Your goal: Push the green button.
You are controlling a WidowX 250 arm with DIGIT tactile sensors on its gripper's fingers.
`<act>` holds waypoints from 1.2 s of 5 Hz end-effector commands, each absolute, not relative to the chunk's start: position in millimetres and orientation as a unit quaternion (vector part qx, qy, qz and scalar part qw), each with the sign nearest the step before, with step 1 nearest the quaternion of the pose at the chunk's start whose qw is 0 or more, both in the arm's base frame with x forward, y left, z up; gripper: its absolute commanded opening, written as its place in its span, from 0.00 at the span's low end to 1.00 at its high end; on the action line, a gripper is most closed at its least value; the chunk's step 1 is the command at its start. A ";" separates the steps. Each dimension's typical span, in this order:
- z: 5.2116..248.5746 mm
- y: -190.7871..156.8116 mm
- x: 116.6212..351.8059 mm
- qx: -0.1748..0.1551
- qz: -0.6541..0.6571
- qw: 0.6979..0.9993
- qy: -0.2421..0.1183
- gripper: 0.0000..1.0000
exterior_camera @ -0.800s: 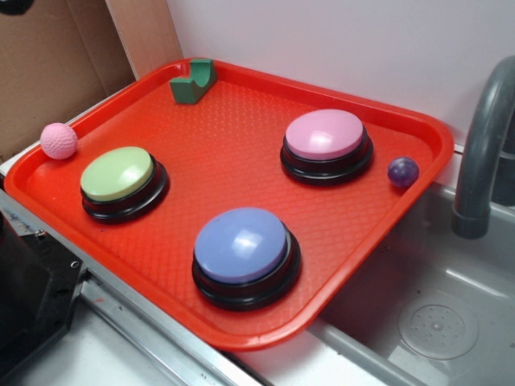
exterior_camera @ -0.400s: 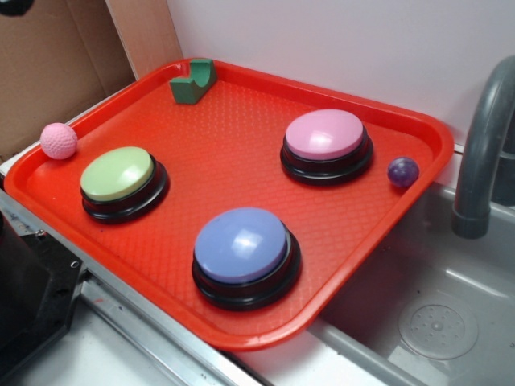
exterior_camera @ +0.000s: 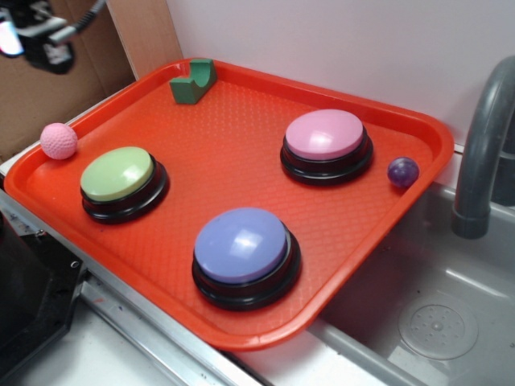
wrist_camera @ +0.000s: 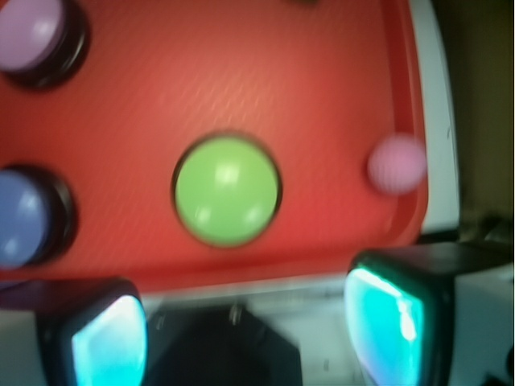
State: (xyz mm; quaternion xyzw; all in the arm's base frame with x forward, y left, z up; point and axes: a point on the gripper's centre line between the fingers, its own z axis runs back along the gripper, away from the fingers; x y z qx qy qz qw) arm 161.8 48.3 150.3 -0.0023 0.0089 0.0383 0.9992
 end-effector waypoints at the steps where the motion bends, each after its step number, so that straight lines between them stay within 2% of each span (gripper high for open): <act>1: 87.0 33.9 198.9 0.028 0.018 0.998 -0.050 1.00; 2: 63.5 17.2 189.7 0.000 0.074 0.995 -0.067 1.00; 3: 54.7 16.1 181.5 0.003 0.077 0.996 -0.053 1.00; 4: 52.9 36.1 169.6 0.032 0.046 0.998 -0.037 1.00; 5: 50.1 48.5 168.6 0.026 0.033 0.999 -0.027 1.00; 6: 60.4 44.2 171.3 0.022 0.026 0.999 -0.023 1.00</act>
